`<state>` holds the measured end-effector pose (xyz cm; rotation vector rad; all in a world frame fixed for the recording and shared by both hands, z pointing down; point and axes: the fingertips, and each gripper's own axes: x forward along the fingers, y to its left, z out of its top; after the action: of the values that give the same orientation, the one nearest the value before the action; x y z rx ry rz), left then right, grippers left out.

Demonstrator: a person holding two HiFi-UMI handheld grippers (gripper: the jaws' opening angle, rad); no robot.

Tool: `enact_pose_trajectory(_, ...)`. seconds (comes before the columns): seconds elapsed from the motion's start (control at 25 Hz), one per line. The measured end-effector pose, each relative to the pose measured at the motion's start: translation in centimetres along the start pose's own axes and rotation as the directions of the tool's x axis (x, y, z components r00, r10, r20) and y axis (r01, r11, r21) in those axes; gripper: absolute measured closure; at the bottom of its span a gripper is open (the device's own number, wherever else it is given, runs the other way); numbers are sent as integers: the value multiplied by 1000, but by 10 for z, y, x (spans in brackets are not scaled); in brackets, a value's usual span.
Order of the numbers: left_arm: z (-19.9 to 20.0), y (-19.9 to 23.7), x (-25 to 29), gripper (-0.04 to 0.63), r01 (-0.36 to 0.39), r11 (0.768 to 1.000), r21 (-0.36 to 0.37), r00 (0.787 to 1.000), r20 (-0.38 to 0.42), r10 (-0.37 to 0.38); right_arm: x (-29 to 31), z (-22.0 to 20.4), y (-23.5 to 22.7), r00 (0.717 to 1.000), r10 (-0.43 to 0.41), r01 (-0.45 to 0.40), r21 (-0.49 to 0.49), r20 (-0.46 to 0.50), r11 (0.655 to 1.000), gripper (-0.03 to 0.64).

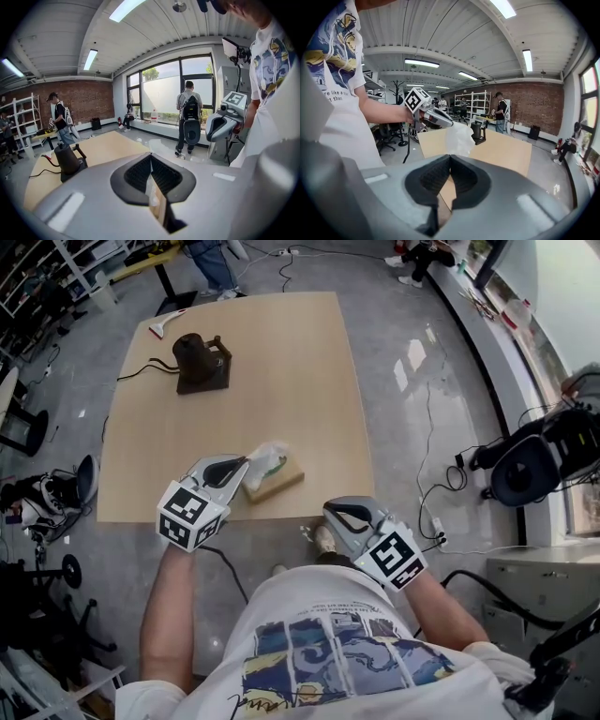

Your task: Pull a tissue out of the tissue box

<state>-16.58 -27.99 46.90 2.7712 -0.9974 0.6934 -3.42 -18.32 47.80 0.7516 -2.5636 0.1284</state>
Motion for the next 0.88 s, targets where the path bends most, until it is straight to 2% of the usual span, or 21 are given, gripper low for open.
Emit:
enact_pose_trajectory(0.44,46,-25,-67,589,-17,998,53,993,121,11,9,-1,29,1000,11,-11,-1,-14,1000,614)
enact_pose_trajectory(0.88,59,-49,-133,589,-21,996,82,985,173,7,30,-1,70,999,27,-27,0,-27,1000,614)
